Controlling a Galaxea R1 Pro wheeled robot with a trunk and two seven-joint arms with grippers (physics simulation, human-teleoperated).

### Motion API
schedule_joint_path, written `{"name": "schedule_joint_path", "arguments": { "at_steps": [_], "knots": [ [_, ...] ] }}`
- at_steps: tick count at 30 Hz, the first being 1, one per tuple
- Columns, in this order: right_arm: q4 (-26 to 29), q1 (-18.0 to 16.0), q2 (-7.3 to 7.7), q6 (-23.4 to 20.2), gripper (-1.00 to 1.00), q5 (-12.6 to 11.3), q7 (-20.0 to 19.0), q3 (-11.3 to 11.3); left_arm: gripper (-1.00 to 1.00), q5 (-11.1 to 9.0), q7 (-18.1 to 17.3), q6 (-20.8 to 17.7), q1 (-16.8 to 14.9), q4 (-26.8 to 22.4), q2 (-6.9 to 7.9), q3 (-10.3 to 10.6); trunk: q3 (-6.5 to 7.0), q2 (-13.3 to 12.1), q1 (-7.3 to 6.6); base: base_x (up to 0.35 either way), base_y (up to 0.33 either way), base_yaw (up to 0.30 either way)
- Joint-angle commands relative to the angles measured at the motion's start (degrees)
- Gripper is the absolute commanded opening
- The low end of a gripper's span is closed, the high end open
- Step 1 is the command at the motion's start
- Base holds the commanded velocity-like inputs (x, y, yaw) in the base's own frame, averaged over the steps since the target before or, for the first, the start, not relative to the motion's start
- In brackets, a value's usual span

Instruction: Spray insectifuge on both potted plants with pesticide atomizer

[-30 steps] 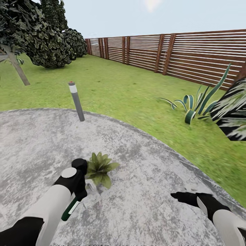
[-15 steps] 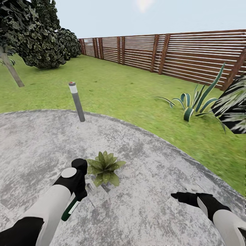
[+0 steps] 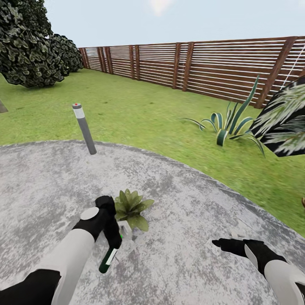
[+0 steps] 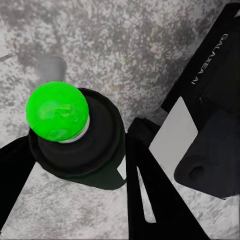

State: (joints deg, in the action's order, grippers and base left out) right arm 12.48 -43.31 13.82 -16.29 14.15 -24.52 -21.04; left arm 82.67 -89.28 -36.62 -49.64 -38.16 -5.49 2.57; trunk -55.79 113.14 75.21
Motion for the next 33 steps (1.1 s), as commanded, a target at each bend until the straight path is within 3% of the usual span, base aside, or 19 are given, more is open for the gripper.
{"name": "schedule_joint_path", "arguments": {
  "at_steps": [1,5,13,24,33],
  "knots": [
    [0.11,-0.02,-0.02,-0.32,1.0,0.53,-0.35,-0.49,-1.0,-0.43,-0.37,-0.51,-0.02,-0.26,-0.36,0.07,-0.05,0.02,-0.01,0.0,0.021,-0.013],
    [0.09,-0.02,-0.02,-0.32,1.0,0.53,-0.35,-0.49,-1.0,-1.99,-0.37,-0.47,-0.02,-2.23,-1.32,0.07,-0.05,0.02,-0.01,0.0,0.005,-0.104],
    [0.09,-0.02,-0.02,-0.32,1.0,0.53,-0.35,-0.49,-1.0,-2.16,-0.37,-0.54,-0.02,-3.32,-1.44,0.03,-0.05,0.02,-0.01,0.0,0.0,-0.233],
    [0.09,-0.02,0.0,-0.32,1.0,0.45,-0.35,-0.51,-1.0,-2.16,-0.45,-0.56,-0.02,-3.32,-1.38,-0.01,-0.56,0.02,-0.01,0.012,0.0,-0.017],
    [0.09,-0.02,-0.02,-0.32,1.0,0.46,-0.35,-0.49,-1.0,-2.16,-0.46,-0.56,-0.02,-3.24,-1.46,0.07,-1.4,0.02,-0.01,0.225,0.04,0.0]
  ]
}}
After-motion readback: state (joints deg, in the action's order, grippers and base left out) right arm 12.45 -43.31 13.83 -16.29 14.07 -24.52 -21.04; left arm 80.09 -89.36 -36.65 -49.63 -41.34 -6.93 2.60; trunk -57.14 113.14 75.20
